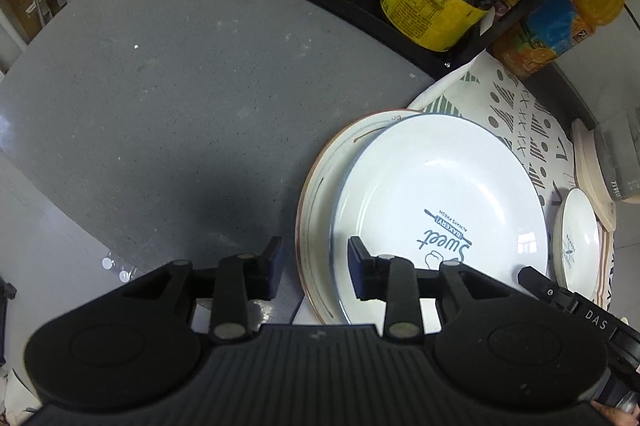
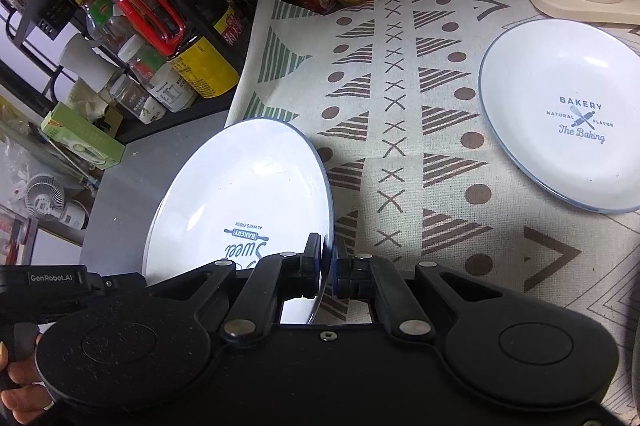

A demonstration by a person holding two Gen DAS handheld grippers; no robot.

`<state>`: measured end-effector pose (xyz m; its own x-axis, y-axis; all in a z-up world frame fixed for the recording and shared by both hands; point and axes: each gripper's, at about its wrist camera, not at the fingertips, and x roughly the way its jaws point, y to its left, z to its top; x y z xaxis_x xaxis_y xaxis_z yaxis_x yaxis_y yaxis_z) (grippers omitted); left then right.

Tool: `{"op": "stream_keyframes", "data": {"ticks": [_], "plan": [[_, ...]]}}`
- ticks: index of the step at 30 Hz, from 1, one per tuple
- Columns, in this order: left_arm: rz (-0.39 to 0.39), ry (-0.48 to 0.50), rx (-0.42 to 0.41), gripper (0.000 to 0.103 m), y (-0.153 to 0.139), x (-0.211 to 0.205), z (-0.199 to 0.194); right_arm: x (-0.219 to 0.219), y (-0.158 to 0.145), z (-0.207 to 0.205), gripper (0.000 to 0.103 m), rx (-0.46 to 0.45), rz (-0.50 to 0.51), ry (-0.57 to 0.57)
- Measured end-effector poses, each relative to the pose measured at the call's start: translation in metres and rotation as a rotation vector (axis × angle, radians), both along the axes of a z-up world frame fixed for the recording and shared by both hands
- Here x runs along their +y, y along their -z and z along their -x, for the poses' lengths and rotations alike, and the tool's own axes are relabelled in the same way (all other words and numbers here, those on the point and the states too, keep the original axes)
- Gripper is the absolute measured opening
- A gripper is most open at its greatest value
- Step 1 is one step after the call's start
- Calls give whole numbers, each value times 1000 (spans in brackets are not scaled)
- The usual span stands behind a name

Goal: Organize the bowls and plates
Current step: 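Open both grippers and pull them back from the plate stack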

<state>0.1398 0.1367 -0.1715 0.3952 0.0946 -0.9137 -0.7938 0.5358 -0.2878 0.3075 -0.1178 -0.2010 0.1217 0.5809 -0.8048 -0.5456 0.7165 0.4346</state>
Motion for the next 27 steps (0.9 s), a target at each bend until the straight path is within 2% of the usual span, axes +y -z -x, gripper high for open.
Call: {"op": "stream_keyframes", "data": {"ticks": [10,19,24,26,27], "plan": [[2,-10,15,32,13,5,-1,13,5,3,7,-16,50,-31],[41,-44,-38,32,20,18,7,18,10,4,8,-5,64,-42],[8,-20,-7,32,19,15,-1,17,9,4,20,-9,82,-44],[-22,-5,12,32,15,13,-4,15,5,7,21,-15,68,-55],[-38,9,21,32,13,11,-6,13,3,8,26,-11,55,-60]]}}
